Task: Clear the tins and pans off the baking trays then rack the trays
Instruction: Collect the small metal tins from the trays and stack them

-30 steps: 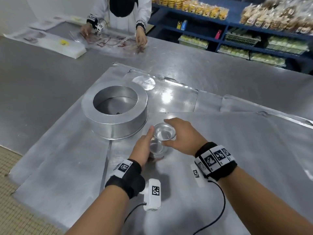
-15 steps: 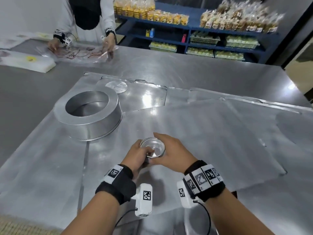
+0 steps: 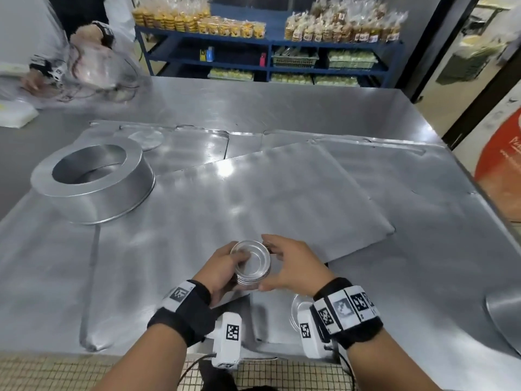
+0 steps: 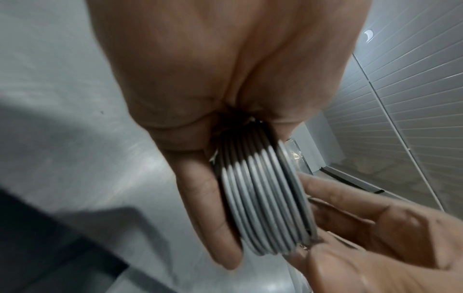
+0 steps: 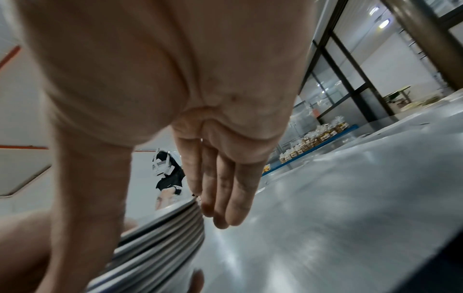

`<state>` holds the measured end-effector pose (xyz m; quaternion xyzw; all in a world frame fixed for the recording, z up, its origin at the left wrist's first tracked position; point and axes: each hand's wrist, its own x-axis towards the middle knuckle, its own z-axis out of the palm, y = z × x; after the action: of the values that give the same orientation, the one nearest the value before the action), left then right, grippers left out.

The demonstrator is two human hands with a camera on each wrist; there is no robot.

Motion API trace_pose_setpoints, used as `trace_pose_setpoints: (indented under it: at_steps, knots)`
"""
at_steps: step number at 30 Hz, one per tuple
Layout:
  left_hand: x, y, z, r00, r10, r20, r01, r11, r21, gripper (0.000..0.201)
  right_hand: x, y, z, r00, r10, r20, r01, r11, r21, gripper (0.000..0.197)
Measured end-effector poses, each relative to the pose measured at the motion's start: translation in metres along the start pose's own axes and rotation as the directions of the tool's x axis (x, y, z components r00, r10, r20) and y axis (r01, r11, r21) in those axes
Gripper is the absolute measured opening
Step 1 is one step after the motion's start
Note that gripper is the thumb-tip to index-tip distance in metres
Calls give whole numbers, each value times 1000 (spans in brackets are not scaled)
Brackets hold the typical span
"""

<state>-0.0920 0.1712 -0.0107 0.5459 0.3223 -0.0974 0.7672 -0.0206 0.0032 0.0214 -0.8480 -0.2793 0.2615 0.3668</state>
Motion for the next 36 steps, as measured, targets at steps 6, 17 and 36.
trace_pose_setpoints:
  at_steps: [6, 17, 36]
  knots:
    - [-16, -22, 23, 1000, -11, -13, 10, 1000, -12, 16, -42, 47, -15, 988, 118, -102, -128, 987, -98, 69]
    - [-43, -44, 36, 999, -12, 38, 10, 999, 50, 24, -70, 86, 4, 963, 270, -7, -267, 945, -191, 44]
    - [-35, -23, 62, 990, 96, -100, -79, 984, 162, 31, -71, 81, -44, 883, 457, -103, -370, 815, 446, 21]
